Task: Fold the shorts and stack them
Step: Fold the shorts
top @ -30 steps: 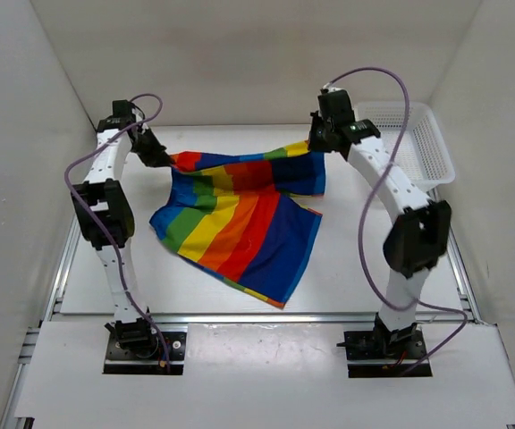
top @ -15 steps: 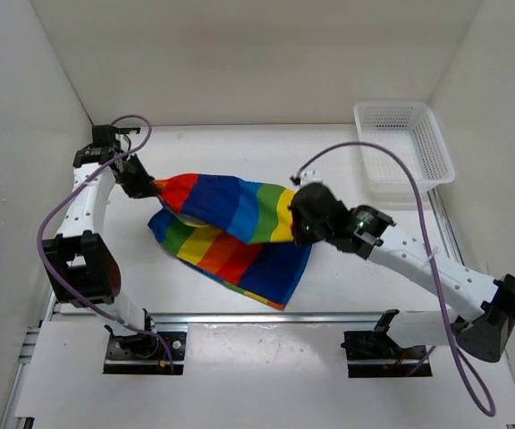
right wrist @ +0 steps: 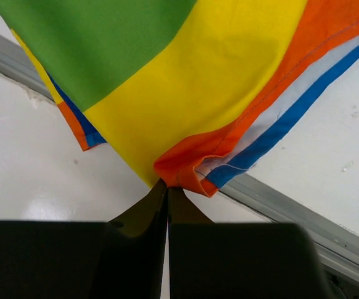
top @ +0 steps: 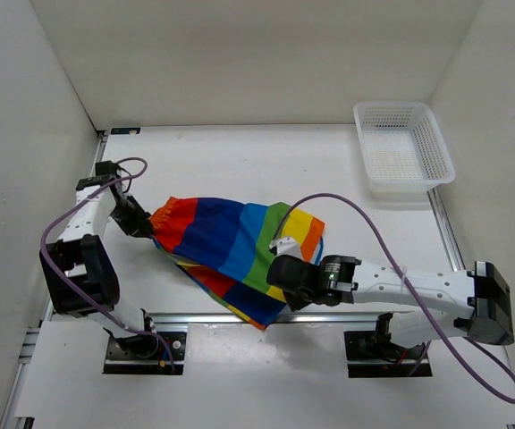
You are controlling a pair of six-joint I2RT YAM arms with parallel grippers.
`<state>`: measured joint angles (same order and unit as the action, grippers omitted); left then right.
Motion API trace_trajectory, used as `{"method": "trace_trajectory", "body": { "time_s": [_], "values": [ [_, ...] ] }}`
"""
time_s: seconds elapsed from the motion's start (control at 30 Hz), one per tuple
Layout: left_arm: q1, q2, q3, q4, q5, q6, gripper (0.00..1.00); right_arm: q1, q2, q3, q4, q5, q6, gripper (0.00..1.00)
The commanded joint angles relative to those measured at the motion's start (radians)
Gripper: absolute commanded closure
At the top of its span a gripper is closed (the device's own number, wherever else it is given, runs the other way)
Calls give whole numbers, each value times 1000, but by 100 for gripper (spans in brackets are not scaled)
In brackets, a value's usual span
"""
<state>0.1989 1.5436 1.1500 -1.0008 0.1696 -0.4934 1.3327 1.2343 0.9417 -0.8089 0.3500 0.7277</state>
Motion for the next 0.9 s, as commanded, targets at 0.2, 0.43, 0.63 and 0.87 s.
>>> {"method": "trace_trajectory", "body": {
  "time_s": [0.2,0.43,0.63,0.87],
  "values": [
    [14,99,290,11,-55,-10,90,117,102,186,-41,165,-34,100],
    [-18,269,614,-55,-57,-10,90,117,181,403,-41,274,-212,100],
    [20,343,647,-98,-88,-1,90,117,266,445,43,129,-289,100],
    [138,302,496,-49,-127,41,90,126,411,399,186,-94,-333,100]
  ]
}}
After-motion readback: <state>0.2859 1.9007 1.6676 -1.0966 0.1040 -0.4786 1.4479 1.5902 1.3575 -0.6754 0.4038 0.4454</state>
